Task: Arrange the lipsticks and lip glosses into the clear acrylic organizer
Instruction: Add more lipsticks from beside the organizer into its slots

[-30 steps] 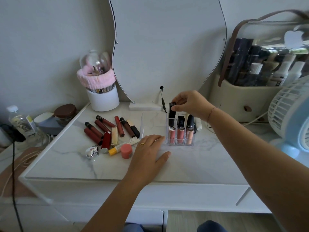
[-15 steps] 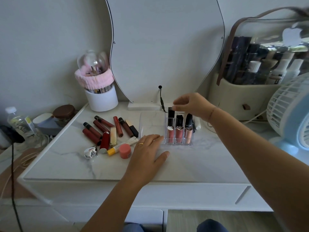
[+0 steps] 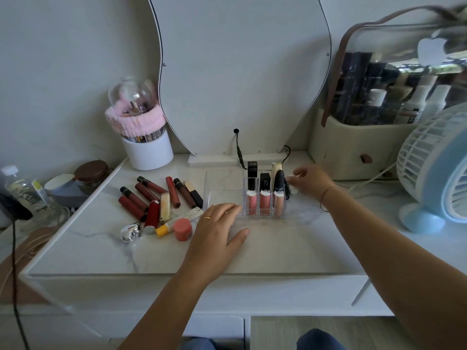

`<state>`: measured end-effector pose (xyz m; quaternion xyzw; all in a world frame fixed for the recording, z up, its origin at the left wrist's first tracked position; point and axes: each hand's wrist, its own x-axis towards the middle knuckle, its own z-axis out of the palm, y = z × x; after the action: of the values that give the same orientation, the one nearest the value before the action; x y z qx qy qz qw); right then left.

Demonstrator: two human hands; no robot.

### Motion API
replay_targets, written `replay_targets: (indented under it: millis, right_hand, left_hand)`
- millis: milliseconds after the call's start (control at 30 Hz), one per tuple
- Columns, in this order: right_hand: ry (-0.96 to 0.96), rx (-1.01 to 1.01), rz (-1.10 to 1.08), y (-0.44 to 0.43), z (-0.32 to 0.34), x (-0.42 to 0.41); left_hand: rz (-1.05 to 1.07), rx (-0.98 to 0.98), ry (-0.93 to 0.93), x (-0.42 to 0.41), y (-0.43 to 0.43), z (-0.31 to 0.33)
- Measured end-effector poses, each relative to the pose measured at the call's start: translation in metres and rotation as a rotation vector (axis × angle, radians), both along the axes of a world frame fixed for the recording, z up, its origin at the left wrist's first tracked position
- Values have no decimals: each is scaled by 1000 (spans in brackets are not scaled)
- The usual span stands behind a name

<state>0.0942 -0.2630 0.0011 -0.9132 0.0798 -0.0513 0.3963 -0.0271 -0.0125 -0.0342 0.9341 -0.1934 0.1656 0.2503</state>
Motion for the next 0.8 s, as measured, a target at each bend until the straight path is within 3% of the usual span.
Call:
replay_targets:
  millis: [300,567,700,800]
  right_hand:
    - [123,-240,25,-7,17,-11]
    - [-7,196,53,-22,29,-29]
    - [-202,277,157,-3,66,-46]
    - [-340,219,239,24,86,-51]
  left_hand:
    - [-9,1,-13,1,0,-1]
    - [-8,-6,-8,0,0,-1]
    - [-6,-11,-10,0,0,-1]
    - [-2,-18,-4,0,0,-1]
